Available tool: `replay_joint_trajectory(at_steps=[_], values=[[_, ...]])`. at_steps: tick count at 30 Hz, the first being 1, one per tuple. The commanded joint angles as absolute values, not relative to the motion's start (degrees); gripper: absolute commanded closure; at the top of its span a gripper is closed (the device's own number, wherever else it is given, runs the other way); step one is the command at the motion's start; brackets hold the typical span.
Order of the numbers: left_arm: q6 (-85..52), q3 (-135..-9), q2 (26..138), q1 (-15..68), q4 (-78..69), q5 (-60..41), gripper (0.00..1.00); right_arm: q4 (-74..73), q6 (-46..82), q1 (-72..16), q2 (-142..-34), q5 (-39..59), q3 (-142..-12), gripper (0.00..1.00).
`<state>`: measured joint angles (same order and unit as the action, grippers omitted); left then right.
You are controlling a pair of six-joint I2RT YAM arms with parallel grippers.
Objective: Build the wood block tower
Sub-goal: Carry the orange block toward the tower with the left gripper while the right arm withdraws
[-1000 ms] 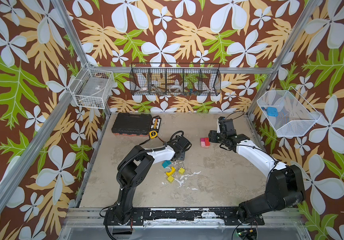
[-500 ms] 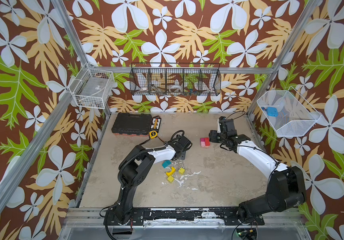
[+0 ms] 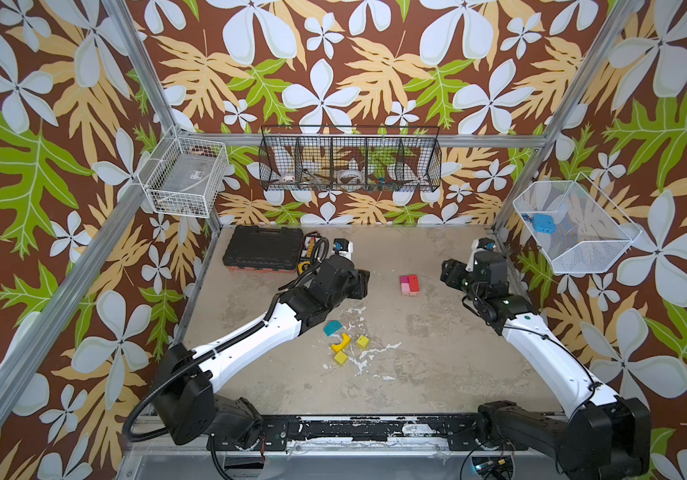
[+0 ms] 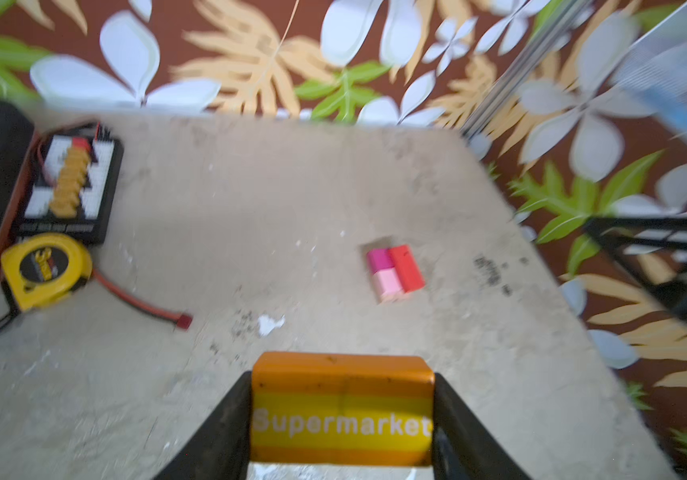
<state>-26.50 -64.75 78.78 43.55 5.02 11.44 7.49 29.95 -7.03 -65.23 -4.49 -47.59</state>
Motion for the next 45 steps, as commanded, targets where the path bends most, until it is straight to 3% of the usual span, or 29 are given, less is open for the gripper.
replay_joint_trajectory(at_steps=[1, 5, 10, 13, 16, 17, 27, 39, 45], values=[[-22.62, -62.86, 74.67, 43.42, -3.33, 6.79, 1.0, 0.53, 31.1, -2.69, -61.94, -3.83, -40.35, 0.25], [-14.44, -61.98, 71.31, 43.09, -2.98, -5.35, 1.0, -4.11, 29.61, 4.22, -60.18, -1.67, -32.06, 0.28], [-8.31, -62.0, 71.0, 42.85, 2.2, -1.69, 1.0, -17.06, 32.12, 5.18, -57.79, -0.62, -22.43, 0.31], [-2.6, -60.01, 71.55, 42.8, -0.31, -2.2, 1.0, -24.87, 34.61, 5.18, -57.21, -7.55, -15.41, 0.28], [2.56, -56.87, 72.26, 42.18, -5.98, -1.24, 1.0, -26.75, 33.84, 4.66, -55.61, -5.96, -14.77, 0.32], [3.37, -56.54, 73.08, 41.51, -7.3, -2.59, 1.0, -28.96, 34.23, 3.41, -54.78, -7.92, -13.13, 0.27], [15.59, -68.1, 91.53, 35.34, -0.51, -27.22, 1.0, -33.93, 31.73, -0.39, -53.68, -7.48, -11.02, 0.26], [29.41, -85.46, 110.04, 34.1, 8.46, -30.71, 1.0, -33.43, 29.71, -3.42, -56.78, -8.09, -13.27, 0.26], [37.11, -92.43, 115.79, 34.07, 11.76, -37.12, 1.0, -34.05, 29.88, -3.34, -54.97, -7.95, -11.95, 0.24]])
